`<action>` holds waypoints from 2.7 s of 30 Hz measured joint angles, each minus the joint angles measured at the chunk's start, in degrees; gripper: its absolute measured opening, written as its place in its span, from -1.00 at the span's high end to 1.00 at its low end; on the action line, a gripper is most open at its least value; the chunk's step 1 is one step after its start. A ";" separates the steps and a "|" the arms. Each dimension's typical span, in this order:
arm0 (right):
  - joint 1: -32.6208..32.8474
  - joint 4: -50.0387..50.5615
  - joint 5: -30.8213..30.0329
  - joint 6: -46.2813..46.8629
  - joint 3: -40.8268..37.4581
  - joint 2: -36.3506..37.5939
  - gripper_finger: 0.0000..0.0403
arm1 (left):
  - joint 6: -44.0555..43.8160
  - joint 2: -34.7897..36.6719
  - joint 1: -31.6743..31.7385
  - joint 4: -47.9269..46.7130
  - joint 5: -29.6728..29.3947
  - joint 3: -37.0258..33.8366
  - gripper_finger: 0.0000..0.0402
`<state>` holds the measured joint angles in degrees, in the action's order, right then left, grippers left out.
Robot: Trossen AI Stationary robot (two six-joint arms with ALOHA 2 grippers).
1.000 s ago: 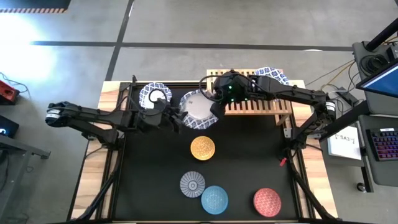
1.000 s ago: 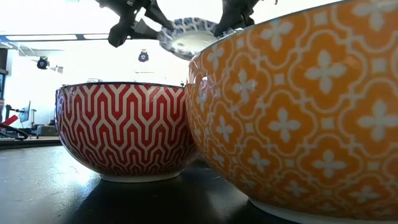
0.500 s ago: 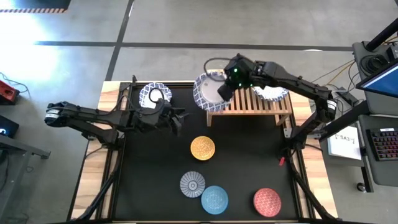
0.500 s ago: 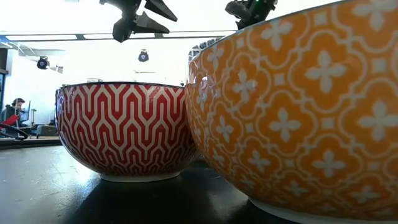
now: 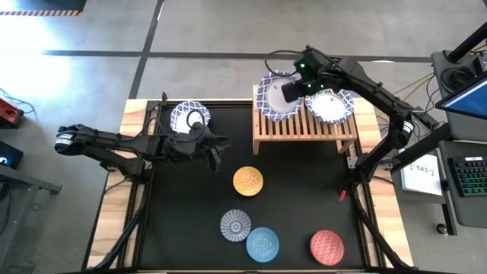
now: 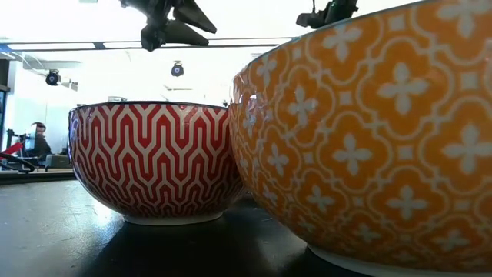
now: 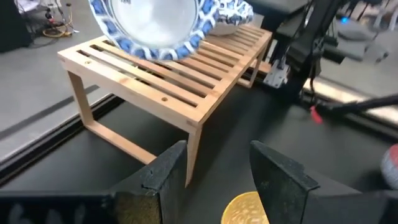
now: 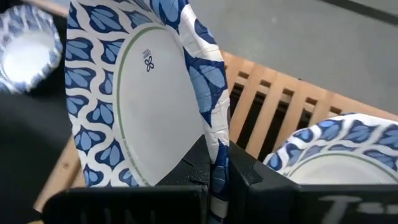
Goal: Place and stack bowls onto a shelf
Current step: Stack the bottom white bowl on top of the other white bowl on the shelf
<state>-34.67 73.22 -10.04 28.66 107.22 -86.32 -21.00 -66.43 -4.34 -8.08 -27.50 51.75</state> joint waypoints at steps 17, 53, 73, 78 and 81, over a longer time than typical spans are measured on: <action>-2.90 15.77 -8.11 15.35 11.13 3.22 0.96 | 8.90 -1.63 0.04 -2.99 -10.08 -0.50 0.21; -11.13 16.73 -11.32 22.29 -10.40 15.78 0.95 | 12.40 -3.04 0.11 -9.49 -17.58 -0.44 0.21; -11.13 16.27 -12.48 16.99 -16.70 18.09 0.95 | 11.34 -3.02 0.11 -9.51 -17.58 -0.26 0.21; -11.13 16.17 -12.40 15.12 -16.70 18.47 0.89 | 11.29 -3.00 0.11 -9.51 -17.58 -0.24 0.21; -11.13 16.17 -12.01 14.88 -16.70 18.53 0.79 | 11.29 -2.98 0.11 -9.54 -17.58 -0.05 0.21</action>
<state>-45.80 89.38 -22.05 43.53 90.52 -67.79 -9.72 -69.41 -4.23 -17.62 -45.08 51.70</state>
